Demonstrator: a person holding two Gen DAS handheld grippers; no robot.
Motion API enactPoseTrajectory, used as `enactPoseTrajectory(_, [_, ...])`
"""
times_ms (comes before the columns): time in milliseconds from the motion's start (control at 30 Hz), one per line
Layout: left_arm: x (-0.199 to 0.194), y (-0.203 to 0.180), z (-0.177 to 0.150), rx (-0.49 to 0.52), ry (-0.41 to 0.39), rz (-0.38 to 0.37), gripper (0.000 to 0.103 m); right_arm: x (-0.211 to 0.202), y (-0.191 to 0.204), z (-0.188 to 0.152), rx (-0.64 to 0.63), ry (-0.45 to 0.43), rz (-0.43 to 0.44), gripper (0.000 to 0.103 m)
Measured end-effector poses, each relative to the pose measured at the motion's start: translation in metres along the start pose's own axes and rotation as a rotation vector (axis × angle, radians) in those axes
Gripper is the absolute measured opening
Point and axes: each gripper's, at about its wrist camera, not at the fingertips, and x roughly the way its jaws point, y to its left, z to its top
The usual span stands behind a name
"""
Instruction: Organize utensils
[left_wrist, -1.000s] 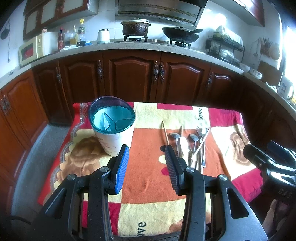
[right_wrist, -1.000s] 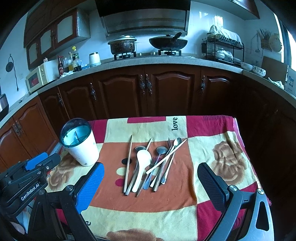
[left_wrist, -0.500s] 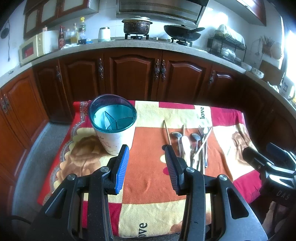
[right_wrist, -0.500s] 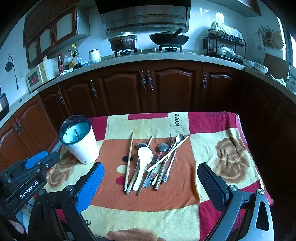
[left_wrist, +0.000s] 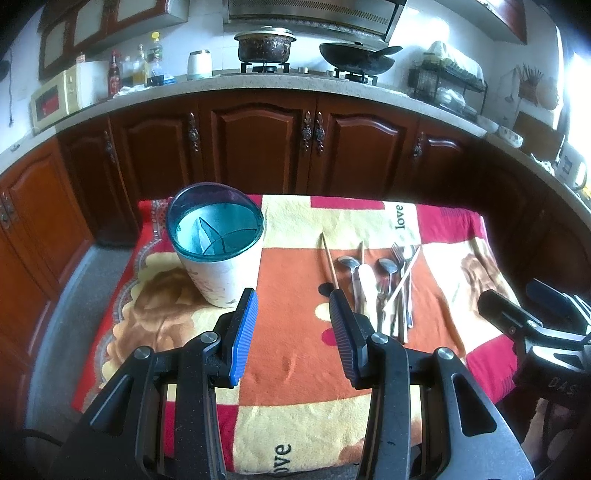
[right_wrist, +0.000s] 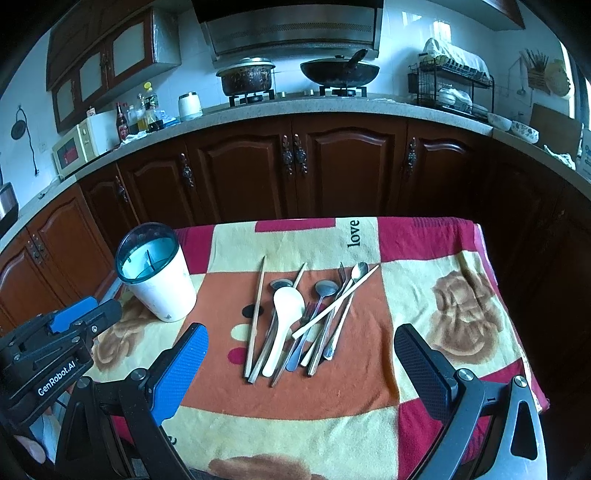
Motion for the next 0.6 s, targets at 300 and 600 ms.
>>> enactPoseTrajectory(300, [0.028, -0.006, 0.000, 0.016, 0.045, -0.020, 0.040, 0.028, -0.019, -0.003, 0.010, 0.027, 0.008, 0.100])
enactPoseTrajectory(600, [0.078, -0.022, 0.013, 0.039, 0.101, -0.078, 0.040, 0.085, -0.066, 0.006, 0.093, 0.077, 0.072, 0.086])
